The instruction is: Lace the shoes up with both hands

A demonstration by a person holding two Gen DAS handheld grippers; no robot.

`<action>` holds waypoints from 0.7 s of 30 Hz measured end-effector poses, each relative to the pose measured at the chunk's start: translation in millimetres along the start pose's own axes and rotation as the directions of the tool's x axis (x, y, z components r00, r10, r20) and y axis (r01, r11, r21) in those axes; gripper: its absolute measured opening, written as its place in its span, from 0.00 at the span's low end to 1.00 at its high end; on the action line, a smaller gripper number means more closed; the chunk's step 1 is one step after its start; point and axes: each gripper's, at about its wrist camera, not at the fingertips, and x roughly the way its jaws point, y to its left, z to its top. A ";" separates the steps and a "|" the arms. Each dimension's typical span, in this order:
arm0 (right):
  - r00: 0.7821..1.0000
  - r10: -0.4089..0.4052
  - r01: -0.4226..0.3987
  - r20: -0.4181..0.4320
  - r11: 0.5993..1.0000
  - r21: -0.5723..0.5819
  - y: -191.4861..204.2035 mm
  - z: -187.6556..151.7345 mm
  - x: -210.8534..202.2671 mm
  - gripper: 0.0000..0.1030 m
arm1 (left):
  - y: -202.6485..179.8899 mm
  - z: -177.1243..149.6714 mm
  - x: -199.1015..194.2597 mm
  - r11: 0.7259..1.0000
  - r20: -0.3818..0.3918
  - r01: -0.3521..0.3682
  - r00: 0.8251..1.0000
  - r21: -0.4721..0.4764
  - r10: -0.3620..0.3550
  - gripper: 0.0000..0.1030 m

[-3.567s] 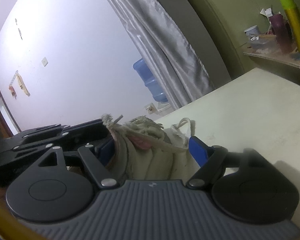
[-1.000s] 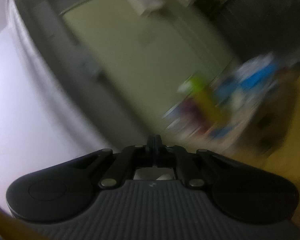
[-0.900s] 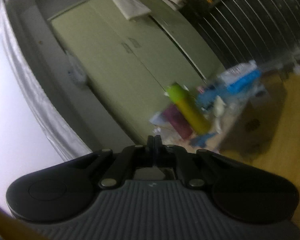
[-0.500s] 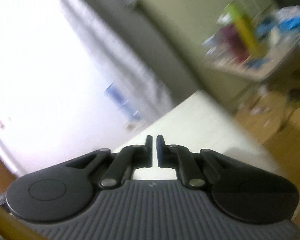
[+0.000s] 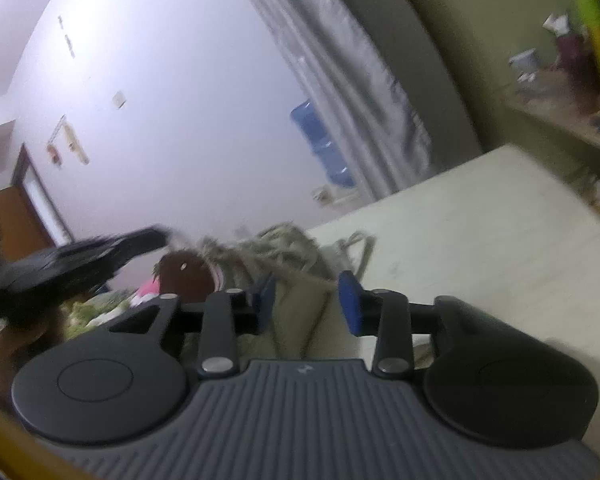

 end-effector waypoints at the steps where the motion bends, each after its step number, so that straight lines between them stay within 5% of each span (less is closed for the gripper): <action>1: 1.000 0.009 -0.009 -0.010 1.000 0.004 -0.5 -0.2 3.6 0.45 | 0.9 1.1 -6.8 1.000 0.020 0.009 1.000 -0.024 -0.009 0.12; 5: 1.000 0.025 -0.025 0.002 1.000 0.000 -2.4 7.1 15.4 0.45 | -13.3 -3.3 -58.6 0.999 0.149 0.030 0.989 -0.024 -0.026 0.36; 12: 0.984 0.164 -0.158 -0.067 0.984 0.084 1.1 22.9 47.4 0.45 | -37.0 -28.7 -64.0 0.985 0.065 0.168 0.984 -0.049 -0.165 0.35; 18: 0.998 0.032 -0.039 -0.061 0.992 -0.121 17.9 22.8 41.3 0.43 | -36.2 -35.5 -49.2 0.974 0.025 0.211 0.977 -0.079 -0.210 0.35; 21: 0.988 0.086 -0.106 -0.124 0.981 -0.160 20.4 24.2 46.3 0.37 | -30.5 -37.7 -42.6 0.972 0.014 0.213 0.977 -0.097 -0.212 0.36</action>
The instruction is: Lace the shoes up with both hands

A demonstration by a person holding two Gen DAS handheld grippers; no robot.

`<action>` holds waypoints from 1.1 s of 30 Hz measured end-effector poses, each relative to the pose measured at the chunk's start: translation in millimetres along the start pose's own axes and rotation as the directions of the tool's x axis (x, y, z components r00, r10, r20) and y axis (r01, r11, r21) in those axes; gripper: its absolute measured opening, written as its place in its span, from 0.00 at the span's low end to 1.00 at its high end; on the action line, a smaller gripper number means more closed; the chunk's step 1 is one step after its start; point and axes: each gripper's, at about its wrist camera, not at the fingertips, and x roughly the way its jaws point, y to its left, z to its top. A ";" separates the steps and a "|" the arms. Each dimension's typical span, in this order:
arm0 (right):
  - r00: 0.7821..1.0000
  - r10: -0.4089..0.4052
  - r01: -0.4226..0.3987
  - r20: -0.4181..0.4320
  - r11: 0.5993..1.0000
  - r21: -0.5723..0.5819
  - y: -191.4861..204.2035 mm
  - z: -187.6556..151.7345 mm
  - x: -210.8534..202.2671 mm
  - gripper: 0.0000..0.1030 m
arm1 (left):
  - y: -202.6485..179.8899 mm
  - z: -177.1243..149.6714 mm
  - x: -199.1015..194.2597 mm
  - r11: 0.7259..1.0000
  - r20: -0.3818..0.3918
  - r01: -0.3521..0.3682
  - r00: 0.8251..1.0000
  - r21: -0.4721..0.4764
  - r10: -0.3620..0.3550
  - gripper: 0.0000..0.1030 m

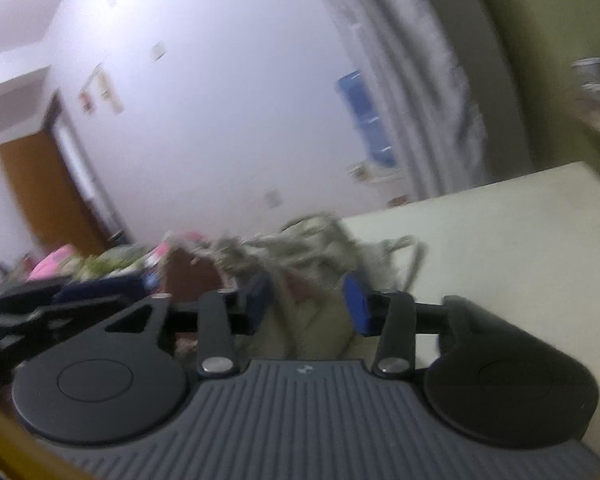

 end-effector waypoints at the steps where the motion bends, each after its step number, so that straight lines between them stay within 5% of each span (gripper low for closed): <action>1: 1.000 0.006 -0.006 -0.013 0.999 -0.034 2.1 0.7 0.9 0.37 | 1.7 0.2 3.8 1.000 -0.007 0.003 1.000 -0.007 -0.003 0.36; 3: 0.999 -0.004 0.000 -0.032 0.994 -0.113 6.3 4.3 2.3 0.35 | 1.5 2.2 12.1 1.000 -0.025 0.002 1.000 -0.002 -0.002 0.39; 5: 0.997 -0.038 0.025 -0.074 0.986 -0.167 12.3 8.6 10.4 0.06 | -1.0 3.5 18.8 1.000 -0.045 -0.007 0.999 0.011 0.007 0.42; 6: 0.992 -0.065 0.039 -0.106 0.972 -0.234 20.6 7.0 16.2 0.00 | -2.0 4.7 23.4 1.000 -0.057 -0.012 0.998 0.012 0.013 0.43; 8: 0.985 -0.163 0.129 -0.059 0.917 -0.379 42.4 -1.6 20.5 0.00 | -2.2 6.4 36.0 1.000 -0.101 -0.009 0.995 0.005 0.009 0.43; 11: 0.964 -0.267 0.250 0.015 0.880 -0.403 51.6 -10.8 13.2 0.00 | 2.7 4.0 47.8 0.999 -0.141 0.000 0.990 -0.033 -0.005 0.43; 13: 0.924 -0.367 0.380 0.110 0.836 -0.395 49.7 -16.6 1.4 0.00 | 5.5 1.2 47.9 0.999 -0.137 -0.010 0.991 -0.035 0.005 0.45; 15: 0.903 -0.410 0.429 0.128 0.845 -0.319 35.2 -16.0 -15.1 0.00 | 6.9 -0.3 46.5 0.999 -0.130 -0.019 0.991 -0.034 0.014 0.46; 21: 0.782 -0.621 0.616 0.052 0.759 -0.209 -22.6 -30.7 -61.7 0.00 | 10.6 -2.4 45.7 0.998 -0.127 -0.018 0.992 -0.052 0.011 0.46; 23: 0.801 -0.599 0.597 -0.001 0.799 -0.077 -43.8 -35.9 -87.0 0.00 | 9.4 -2.3 44.7 0.999 -0.123 -0.020 0.992 -0.046 0.015 0.46; 25: 0.768 -0.641 0.638 0.009 0.763 -0.100 -45.9 -39.5 -103.9 0.00 | 6.8 -2.2 44.8 0.999 -0.121 -0.026 0.992 -0.033 0.022 0.46; 26: 0.769 -0.640 0.637 0.011 0.764 -0.100 -44.1 -38.3 -108.6 0.00 | 6.1 -2.1 44.3 0.999 -0.121 -0.025 0.992 -0.033 0.021 0.46; 30: 0.844 -0.536 0.533 0.009 0.837 -0.125 -26.5 -24.7 -110.4 0.01 | 7.0 -4.6 35.7 0.998 -0.107 0.010 0.994 -0.067 -0.018 0.44; 33: 0.868 -0.494 0.487 0.043 0.835 -0.257 -6.3 -3.3 -76.1 0.05 | 3.5 -8.4 23.9 0.999 -0.091 0.016 0.996 -0.040 -0.019 0.44</action>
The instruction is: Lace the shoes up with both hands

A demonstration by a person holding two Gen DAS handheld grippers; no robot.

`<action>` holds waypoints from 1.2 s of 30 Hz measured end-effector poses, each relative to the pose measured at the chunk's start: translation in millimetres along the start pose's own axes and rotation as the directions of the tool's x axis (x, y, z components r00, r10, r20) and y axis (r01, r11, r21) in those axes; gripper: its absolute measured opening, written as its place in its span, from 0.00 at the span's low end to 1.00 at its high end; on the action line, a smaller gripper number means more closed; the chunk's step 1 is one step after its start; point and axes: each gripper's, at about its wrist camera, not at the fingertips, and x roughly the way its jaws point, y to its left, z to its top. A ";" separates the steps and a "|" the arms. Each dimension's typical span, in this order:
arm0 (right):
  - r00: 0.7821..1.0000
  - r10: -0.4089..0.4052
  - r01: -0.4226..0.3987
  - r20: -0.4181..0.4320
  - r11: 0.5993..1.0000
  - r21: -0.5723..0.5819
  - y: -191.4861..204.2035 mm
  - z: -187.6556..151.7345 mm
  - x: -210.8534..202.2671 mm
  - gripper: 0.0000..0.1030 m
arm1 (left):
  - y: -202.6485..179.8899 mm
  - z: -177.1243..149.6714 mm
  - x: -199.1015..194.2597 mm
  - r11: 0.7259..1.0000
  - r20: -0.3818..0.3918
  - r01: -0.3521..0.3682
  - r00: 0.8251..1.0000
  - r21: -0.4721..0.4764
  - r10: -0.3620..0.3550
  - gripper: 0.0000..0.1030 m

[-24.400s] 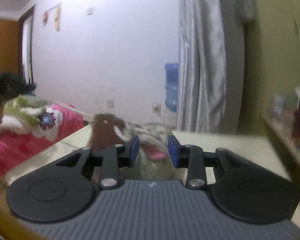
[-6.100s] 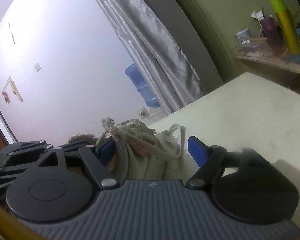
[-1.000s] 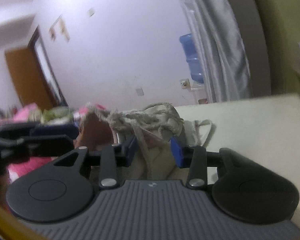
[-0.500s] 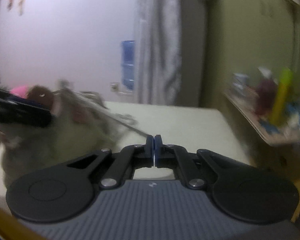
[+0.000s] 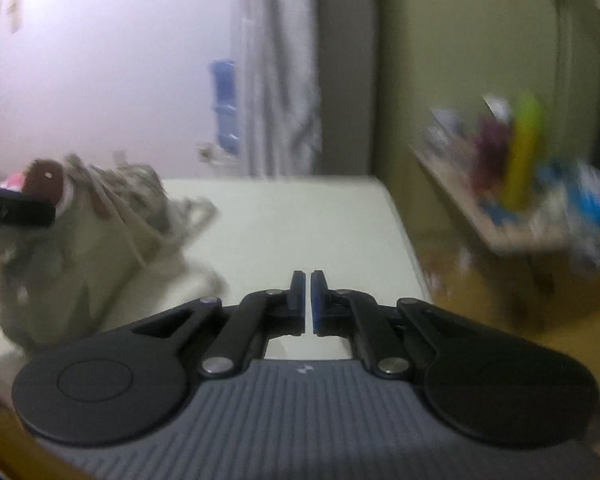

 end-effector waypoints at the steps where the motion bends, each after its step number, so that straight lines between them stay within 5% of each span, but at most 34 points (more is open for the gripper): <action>1: 0.999 0.046 -0.046 -0.002 0.998 -0.048 6.7 9.9 15.4 0.12 | -0.9 -1.1 -3.5 1.000 0.008 -0.007 1.000 0.014 0.007 0.44; 3: 0.991 0.136 -0.137 -0.013 0.980 -0.143 20.0 29.7 46.2 0.30 | 2.3 -2.0 -9.4 1.000 0.013 0.004 1.000 0.008 -0.004 0.44; 6: 0.956 0.276 -0.286 -0.098 0.951 -0.115 24.8 51.6 98.8 0.33 | 7.3 -4.2 -12.8 1.000 0.017 0.024 1.000 -0.013 -0.023 0.46; 9: 0.915 0.360 -0.359 -0.181 0.933 0.039 23.1 66.2 131.3 0.33 | 6.8 -7.1 -12.6 1.000 0.029 0.025 0.999 -0.007 -0.025 0.47; 13: 0.915 0.362 -0.378 -0.178 0.923 -0.067 47.7 76.1 129.8 0.33 | 3.2 -7.8 -12.4 1.000 0.034 0.013 0.999 0.020 -0.013 0.47; 15: 0.932 0.283 -0.316 -0.226 0.941 -0.125 64.0 76.9 136.1 0.33 | 2.3 -9.2 -12.9 1.000 0.038 0.010 0.999 0.027 -0.011 0.48; 19: 0.932 0.247 -0.284 -0.265 0.952 -0.112 67.8 79.6 145.2 0.31 | 3.3 -11.7 -13.8 1.000 0.042 0.016 0.999 0.021 -0.017 0.48; 20: 0.935 0.233 -0.272 -0.269 0.955 -0.118 68.7 79.3 145.7 0.28 | 3.3 -11.9 -14.2 1.000 0.042 0.018 0.999 0.018 -0.018 0.48; 22: 0.936 0.170 -0.230 -0.307 0.959 -0.169 73.6 73.2 148.8 0.03 | 3.7 -12.7 -15.0 1.000 0.043 0.019 0.999 0.012 -0.019 0.48; 31: 0.959 0.033 -0.075 -0.283 0.988 -0.137 36.8 56.7 135.3 0.03 | 1.9 -16.1 -16.8 1.000 0.058 -0.004 0.998 0.011 0.003 0.49; 36: 0.952 0.189 -0.198 -0.240 0.980 -0.013 23.8 66.9 131.2 0.05 | 0.2 -18.6 -17.1 0.999 0.067 -0.016 0.998 0.028 0.014 0.50</action>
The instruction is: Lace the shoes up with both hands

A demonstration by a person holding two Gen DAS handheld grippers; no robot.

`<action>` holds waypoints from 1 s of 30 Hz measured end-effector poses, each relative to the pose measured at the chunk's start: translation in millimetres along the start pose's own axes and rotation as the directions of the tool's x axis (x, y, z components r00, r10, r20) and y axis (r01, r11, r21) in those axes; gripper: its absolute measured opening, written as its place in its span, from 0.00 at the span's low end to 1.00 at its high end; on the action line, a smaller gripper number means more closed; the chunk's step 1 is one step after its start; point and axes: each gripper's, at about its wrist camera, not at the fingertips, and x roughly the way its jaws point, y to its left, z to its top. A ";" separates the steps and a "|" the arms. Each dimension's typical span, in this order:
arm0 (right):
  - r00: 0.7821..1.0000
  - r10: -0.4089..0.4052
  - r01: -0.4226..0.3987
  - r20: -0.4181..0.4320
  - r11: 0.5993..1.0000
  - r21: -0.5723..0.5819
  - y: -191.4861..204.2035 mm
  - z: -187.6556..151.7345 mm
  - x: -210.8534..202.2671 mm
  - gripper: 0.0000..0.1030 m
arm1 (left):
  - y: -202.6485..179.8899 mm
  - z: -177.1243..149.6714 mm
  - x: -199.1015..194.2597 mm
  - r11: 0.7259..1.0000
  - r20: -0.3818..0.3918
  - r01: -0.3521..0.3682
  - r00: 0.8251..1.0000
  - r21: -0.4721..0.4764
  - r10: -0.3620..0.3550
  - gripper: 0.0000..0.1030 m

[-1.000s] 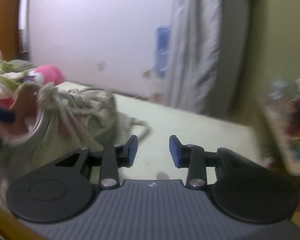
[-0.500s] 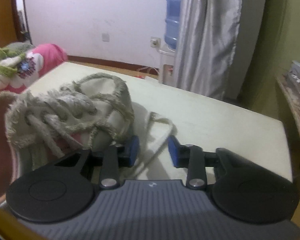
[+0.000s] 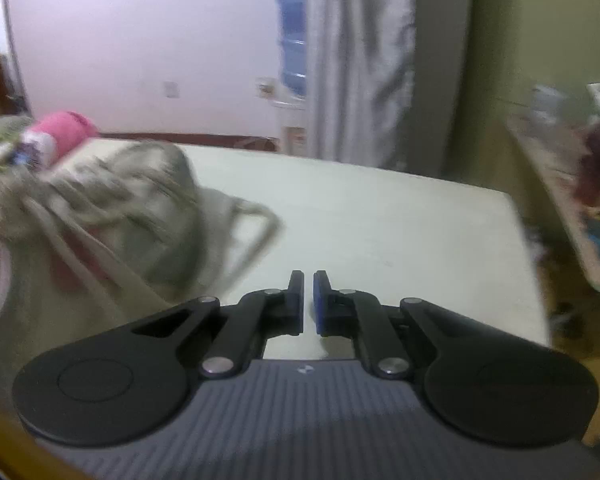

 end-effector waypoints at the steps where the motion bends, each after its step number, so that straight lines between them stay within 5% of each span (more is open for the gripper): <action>1: 1.000 0.024 -0.024 0.008 1.000 0.001 2.4 3.7 1.4 0.05 | -0.2 -0.2 -0.2 1.000 0.000 -0.001 1.000 0.002 0.001 0.50; 8: 0.996 0.069 -0.074 -0.064 0.994 -0.076 33.8 18.5 30.2 0.10 | 3.1 -0.2 -1.6 1.000 0.001 0.010 1.000 -0.016 -0.010 0.51; 15: 0.994 -0.105 0.101 -0.032 0.990 -0.095 39.9 12.2 27.7 0.06 | 1.9 -2.5 -0.9 1.000 0.008 0.006 1.000 -0.010 -0.006 0.51; 22: 0.992 -0.118 0.120 -0.041 0.992 0.048 -14.4 -18.3 -4.6 0.07 | 2.7 -1.1 0.2 1.000 0.002 0.002 1.000 -0.013 -0.002 0.51; 30: 0.986 -0.150 0.155 -0.077 0.986 0.068 -51.5 -64.7 -59.2 0.08 | 4.0 -3.6 0.5 1.000 0.011 0.010 1.000 -0.019 -0.010 0.54</action>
